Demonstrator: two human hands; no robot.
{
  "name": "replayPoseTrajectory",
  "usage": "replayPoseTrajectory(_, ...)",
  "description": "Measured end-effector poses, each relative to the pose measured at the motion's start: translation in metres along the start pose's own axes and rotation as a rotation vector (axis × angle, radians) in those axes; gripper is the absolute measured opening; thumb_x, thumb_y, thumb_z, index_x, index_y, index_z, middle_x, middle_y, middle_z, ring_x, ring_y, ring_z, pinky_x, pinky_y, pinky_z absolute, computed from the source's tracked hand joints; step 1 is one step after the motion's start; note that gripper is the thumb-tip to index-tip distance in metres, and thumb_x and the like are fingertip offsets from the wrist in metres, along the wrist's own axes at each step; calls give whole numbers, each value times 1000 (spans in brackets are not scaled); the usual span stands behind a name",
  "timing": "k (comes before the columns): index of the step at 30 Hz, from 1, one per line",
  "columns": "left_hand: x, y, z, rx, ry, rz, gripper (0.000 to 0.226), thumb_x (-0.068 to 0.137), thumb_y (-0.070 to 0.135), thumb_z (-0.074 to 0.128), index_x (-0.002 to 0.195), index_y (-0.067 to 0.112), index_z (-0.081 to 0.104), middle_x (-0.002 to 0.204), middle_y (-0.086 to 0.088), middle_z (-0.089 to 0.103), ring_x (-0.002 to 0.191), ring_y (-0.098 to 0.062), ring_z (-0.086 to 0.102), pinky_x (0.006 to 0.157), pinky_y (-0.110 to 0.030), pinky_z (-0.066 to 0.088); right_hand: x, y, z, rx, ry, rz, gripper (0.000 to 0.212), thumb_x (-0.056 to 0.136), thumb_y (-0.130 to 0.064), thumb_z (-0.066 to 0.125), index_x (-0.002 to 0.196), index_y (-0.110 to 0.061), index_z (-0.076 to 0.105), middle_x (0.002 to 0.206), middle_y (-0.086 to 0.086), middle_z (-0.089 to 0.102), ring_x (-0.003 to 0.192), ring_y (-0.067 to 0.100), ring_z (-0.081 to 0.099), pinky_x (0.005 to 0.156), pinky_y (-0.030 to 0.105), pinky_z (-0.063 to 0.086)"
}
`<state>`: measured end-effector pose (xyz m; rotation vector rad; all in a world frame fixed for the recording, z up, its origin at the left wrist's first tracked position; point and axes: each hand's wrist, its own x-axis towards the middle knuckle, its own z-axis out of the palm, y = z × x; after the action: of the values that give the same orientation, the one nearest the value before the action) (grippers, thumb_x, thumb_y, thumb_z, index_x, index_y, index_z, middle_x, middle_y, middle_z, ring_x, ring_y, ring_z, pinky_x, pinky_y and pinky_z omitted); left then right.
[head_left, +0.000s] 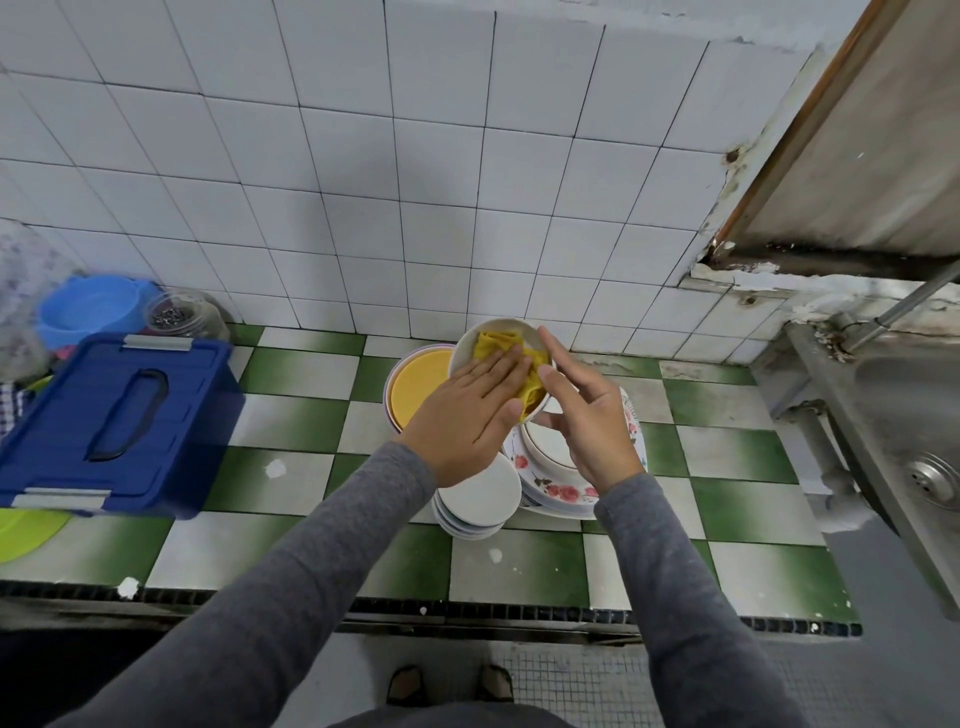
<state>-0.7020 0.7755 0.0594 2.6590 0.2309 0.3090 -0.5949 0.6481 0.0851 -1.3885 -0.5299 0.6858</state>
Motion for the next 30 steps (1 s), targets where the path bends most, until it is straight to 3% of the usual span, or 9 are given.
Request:
replayPoseTrajectory(6, -6, 1, -7, -96, 52, 61, 61, 101, 49, 21, 150, 18, 42, 154, 3, 42, 143, -9, 33, 111, -5, 6, 1, -3, -2, 27, -6, -13, 35, 101, -16, 57, 124, -40, 66, 132, -9, 66, 113, 11, 67, 71, 29, 58)
replayPoseTrajectory(9, -10, -2, -9, -32, 106, 152, 55, 102, 45, 30, 145, 17, 50, 148, 2, 51, 136, -13, 44, 112, -20, 23, 4, -7, -5, 61, 10, -16, 33, 99, -16, 59, 122, -39, 67, 132, -7, 67, 116, 15, 66, 76, 37, 58)
replayPoseTrajectory(12, -11, -6, -4, 66, 99, 172, 59, 104, 50, 24, 149, 17, 43, 154, 1, 43, 142, -18, 40, 115, -32, 27, 5, -9, -6, 28, 8, -20, 33, 99, -18, 60, 121, -41, 68, 129, -7, 68, 116, 14, 65, 83, 41, 56)
replayPoseTrajectory(15, -12, -8, -1, 50, 105, 179, 63, 103, 52, 25, 153, 16, 35, 160, 1, 32, 147, -17, 31, 119, -32, 22, 5, -9, -6, 49, -4, -10, 33, 100, -17, 58, 121, -40, 68, 129, -1, 68, 112, 15, 67, 79, 38, 59)
replayPoseTrajectory(19, -16, -11, 1, 43, 147, 262, 58, 103, 48, 36, 149, 12, 42, 154, -2, 43, 143, -18, 39, 119, -30, 24, 3, -11, -6, 77, -3, -2, 32, 100, -16, 57, 122, -38, 67, 127, 0, 69, 109, 9, 68, 70, 29, 59)
replayPoseTrajectory(22, -14, -11, 6, 38, 175, 254, 51, 102, 41, 44, 144, 11, 49, 146, -2, 52, 136, -19, 46, 115, -32, 30, 3, -8, -5, 72, -3, 10, 31, 100, -19, 58, 119, -41, 68, 126, -3, 70, 116, 11, 66, 72, 31, 61)
replayPoseTrajectory(26, -15, -10, 9, 12, 211, 220, 45, 98, 34, 48, 135, 9, 57, 130, -6, 65, 117, -21, 56, 105, -28, 36, 6, -4, -6, 39, -23, 26, 31, 99, -23, 59, 116, -47, 71, 131, 2, 67, 119, 21, 63, 84, 46, 59)
replayPoseTrajectory(30, -15, -13, 8, -53, 248, 154, 38, 96, 28, 47, 118, 3, 65, 108, -11, 70, 96, -24, 60, 88, -33, 46, 6, 0, -6, 60, -35, 42, 31, 99, -26, 60, 121, -44, 69, 133, 9, 65, 115, 23, 63, 81, 44, 60)
